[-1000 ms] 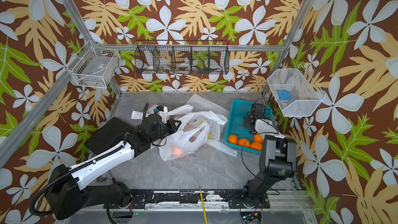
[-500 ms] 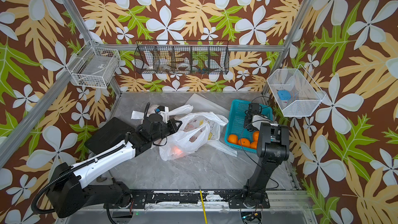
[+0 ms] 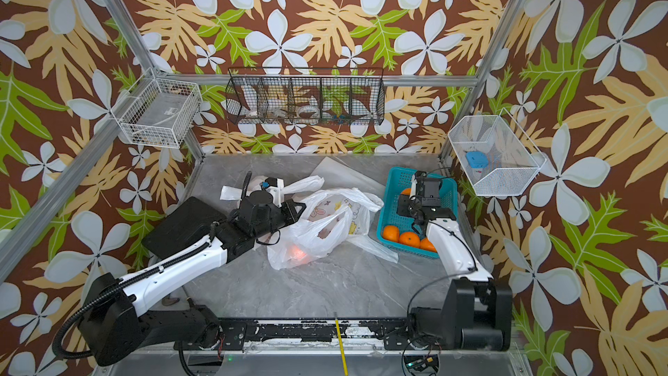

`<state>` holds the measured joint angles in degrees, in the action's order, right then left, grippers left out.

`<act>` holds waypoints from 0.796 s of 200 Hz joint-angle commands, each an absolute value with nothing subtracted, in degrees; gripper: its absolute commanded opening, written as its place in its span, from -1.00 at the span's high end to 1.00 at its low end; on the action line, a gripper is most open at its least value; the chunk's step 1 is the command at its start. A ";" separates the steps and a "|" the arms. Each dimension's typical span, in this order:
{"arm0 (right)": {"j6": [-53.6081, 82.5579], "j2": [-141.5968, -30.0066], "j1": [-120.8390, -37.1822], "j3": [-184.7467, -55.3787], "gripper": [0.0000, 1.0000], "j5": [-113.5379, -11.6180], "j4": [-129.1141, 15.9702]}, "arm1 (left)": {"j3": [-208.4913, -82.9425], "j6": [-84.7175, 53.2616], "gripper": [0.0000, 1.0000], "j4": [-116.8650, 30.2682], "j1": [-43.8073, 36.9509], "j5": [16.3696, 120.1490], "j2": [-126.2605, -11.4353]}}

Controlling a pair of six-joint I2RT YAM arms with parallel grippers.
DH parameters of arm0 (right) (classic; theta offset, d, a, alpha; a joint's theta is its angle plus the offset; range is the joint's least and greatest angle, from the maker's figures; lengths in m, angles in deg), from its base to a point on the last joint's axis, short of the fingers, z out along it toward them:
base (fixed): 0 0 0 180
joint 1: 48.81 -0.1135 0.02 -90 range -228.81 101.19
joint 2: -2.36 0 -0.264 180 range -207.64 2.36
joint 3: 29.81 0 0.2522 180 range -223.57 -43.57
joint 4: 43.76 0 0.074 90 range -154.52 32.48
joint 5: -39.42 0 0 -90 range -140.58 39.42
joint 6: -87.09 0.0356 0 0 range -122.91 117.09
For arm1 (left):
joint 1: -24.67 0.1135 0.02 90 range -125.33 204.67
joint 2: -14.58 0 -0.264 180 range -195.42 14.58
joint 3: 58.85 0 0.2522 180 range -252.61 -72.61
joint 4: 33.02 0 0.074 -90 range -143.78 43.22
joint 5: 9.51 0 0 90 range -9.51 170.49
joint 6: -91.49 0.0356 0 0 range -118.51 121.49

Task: Place the oranges into plastic bags & tie knots
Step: Pick up the orange from the basket, then place the orange in the plastic bag.

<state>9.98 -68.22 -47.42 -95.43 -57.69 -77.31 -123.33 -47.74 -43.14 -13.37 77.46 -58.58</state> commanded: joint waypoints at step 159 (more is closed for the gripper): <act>22.53 -66.30 -73.69 -99.42 -0.84 -66.00 -73.82 | -123.52 -47.69 1.00 -42.18 -13.29 79.27 -57.05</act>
